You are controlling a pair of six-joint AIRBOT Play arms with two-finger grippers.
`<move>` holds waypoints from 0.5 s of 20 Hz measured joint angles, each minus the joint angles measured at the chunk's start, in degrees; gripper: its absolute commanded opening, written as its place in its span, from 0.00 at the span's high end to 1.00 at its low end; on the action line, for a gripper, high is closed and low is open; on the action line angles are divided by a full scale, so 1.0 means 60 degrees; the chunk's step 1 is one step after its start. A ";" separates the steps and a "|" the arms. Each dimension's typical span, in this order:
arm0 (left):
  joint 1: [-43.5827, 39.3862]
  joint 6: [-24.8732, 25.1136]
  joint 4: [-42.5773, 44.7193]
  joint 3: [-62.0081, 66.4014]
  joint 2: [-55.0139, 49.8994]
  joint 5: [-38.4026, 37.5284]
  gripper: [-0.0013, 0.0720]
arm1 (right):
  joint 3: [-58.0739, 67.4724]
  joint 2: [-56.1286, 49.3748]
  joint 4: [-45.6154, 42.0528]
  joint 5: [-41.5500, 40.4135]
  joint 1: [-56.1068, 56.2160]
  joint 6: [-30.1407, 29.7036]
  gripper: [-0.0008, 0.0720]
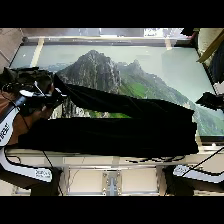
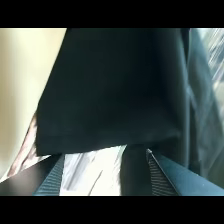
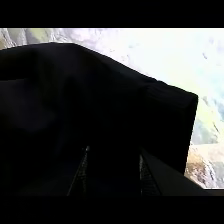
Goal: Fold the clothes and pants, and hang the long-sleeved shirts on hangers.
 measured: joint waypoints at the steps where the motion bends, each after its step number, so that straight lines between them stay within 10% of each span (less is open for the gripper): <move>1: 0.0000 0.0007 -0.0087 0.0000 -0.0073 0.0142 0.42 | 0.0000 0.0000 0.0022 0.0036 0.0000 0.0000 0.52; 10: -0.0004 0.0036 -0.0463 -0.0004 -0.0240 0.0954 0.43 | 0.0000 0.0000 0.0044 0.0164 0.0004 0.0004 0.52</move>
